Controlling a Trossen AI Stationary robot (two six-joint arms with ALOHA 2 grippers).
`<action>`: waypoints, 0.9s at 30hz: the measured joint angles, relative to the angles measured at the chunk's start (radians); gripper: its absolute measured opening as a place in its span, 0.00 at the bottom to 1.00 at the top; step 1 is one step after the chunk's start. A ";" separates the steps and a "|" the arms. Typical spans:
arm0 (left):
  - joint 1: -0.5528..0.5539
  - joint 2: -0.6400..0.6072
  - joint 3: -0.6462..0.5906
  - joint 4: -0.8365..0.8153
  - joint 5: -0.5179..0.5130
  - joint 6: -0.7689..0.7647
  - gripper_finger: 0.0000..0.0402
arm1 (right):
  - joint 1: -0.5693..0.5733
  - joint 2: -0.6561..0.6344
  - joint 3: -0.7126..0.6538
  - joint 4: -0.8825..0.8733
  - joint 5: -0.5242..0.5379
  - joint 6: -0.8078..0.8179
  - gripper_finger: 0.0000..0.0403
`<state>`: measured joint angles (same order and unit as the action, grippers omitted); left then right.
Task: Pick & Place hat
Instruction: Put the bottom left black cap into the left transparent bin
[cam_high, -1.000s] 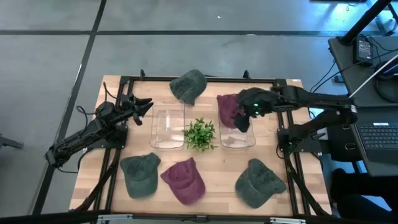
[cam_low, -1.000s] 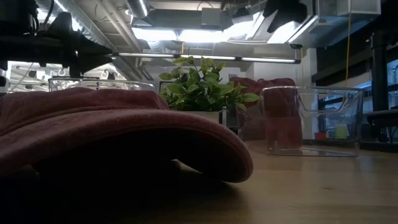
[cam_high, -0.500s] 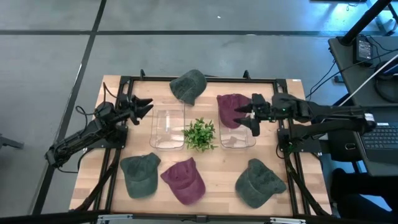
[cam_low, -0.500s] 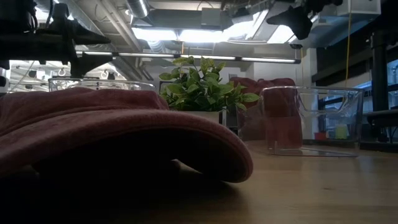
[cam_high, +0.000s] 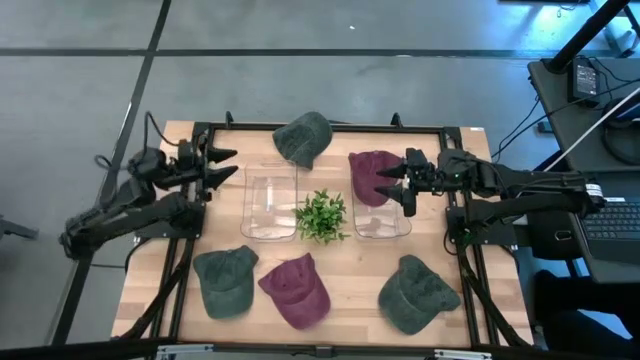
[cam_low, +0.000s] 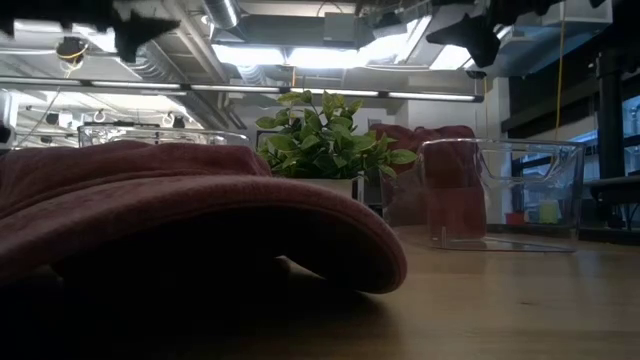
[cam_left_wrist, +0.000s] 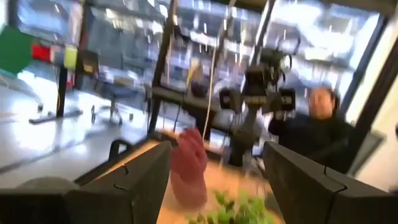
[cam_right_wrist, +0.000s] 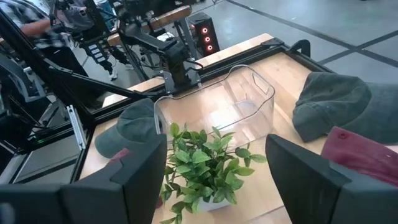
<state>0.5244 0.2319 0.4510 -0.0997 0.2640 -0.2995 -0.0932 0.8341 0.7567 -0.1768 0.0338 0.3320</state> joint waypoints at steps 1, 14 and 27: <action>-0.015 0.041 0.055 -0.055 0.000 0.020 0.62 | -0.005 0.000 0.000 0.000 -0.001 0.000 0.67; -0.337 0.585 0.666 -1.110 -0.034 -0.043 0.59 | -0.018 0.000 0.000 -0.042 0.000 -0.007 0.67; -0.782 0.711 0.557 -1.175 -0.218 -0.391 0.52 | -0.018 0.001 0.000 -0.111 0.000 -0.037 0.67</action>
<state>-0.2574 0.9432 1.0083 -1.2746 0.0455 -0.6904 -0.1112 0.8352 0.7567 -0.2882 0.0338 0.2951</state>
